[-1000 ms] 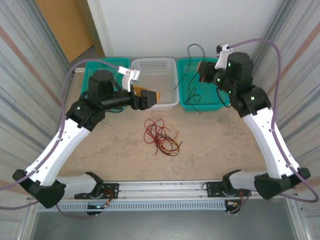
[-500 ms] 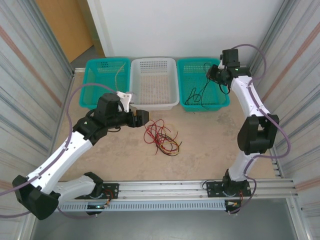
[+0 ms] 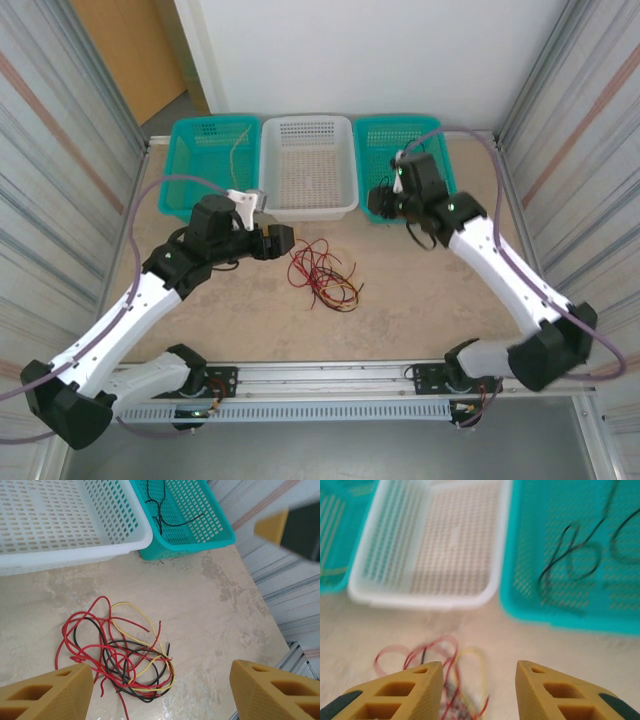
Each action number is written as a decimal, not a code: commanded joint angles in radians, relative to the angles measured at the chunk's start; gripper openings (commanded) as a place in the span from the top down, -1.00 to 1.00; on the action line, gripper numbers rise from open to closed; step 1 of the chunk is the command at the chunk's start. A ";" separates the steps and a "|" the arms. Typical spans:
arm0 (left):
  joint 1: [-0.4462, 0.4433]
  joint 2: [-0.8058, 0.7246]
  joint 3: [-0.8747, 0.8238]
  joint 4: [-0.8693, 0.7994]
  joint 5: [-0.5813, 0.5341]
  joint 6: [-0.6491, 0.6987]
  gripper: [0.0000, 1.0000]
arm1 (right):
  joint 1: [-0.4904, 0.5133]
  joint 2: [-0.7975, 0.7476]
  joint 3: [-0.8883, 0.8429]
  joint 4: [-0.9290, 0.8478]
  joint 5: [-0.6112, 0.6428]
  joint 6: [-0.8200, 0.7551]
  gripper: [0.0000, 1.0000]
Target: Untangle the cables
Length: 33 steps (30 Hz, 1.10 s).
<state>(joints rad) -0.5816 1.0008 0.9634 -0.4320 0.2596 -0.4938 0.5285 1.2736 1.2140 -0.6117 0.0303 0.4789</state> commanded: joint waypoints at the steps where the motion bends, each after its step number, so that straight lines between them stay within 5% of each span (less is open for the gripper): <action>1: 0.002 -0.025 -0.034 0.051 -0.020 -0.033 -0.45 | 0.050 0.011 -0.175 0.037 -0.023 0.125 0.22; 8: 0.002 -0.038 -0.038 0.038 -0.013 -0.055 -0.38 | 0.204 0.132 -0.314 0.171 0.013 0.220 0.30; 16: 0.002 -0.066 -0.055 0.013 -0.018 -0.062 -0.37 | 0.099 0.340 -0.217 0.191 -0.105 0.123 0.39; 30: 0.002 -0.069 -0.049 0.006 -0.022 -0.055 -0.37 | 0.083 0.527 -0.114 0.196 -0.179 0.046 0.39; 33: 0.002 -0.072 -0.043 -0.001 -0.025 -0.050 -0.37 | 0.085 0.540 -0.118 0.206 -0.178 0.043 0.54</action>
<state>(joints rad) -0.5816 0.9497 0.9138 -0.4225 0.2493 -0.5507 0.6163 1.7981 1.0821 -0.4076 -0.1295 0.5392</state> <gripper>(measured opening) 0.685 0.243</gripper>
